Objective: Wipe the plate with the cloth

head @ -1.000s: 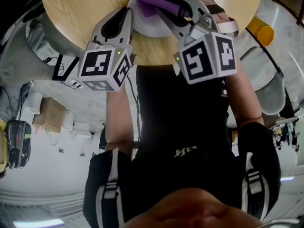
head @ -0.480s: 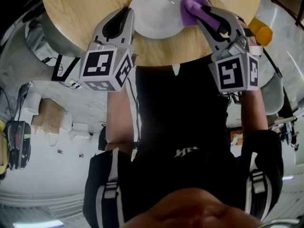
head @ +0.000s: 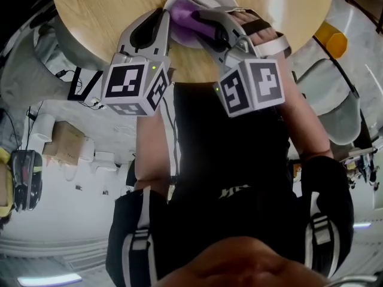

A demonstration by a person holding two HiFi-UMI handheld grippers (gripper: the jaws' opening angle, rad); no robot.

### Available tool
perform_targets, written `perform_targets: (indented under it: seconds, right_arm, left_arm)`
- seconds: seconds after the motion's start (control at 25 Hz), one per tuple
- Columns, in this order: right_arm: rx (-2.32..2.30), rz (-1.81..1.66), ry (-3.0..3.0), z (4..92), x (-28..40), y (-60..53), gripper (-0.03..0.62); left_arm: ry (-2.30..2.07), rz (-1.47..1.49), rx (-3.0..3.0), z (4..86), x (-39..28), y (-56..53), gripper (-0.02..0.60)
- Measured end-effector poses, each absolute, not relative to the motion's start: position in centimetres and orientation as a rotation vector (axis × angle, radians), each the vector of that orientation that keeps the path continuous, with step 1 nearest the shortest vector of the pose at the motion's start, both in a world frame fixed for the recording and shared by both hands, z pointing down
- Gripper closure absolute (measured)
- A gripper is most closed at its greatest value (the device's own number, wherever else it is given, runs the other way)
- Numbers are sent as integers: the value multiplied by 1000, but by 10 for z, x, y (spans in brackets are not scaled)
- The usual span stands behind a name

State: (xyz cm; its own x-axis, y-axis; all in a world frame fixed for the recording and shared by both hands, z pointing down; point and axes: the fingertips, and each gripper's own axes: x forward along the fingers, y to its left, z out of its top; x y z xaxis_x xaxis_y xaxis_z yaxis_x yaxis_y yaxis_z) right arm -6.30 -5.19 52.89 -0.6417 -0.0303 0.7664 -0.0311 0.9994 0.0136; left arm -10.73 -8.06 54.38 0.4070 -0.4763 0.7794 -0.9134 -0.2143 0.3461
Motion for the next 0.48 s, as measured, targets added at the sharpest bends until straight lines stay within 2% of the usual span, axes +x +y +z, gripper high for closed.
perform_targets:
  seconds: [0.48]
  right_arm:
    - [175,60,-2090,522,48,-69,499]
  left_arm:
    - [-1187,672,1849,544,-105,-81,554]
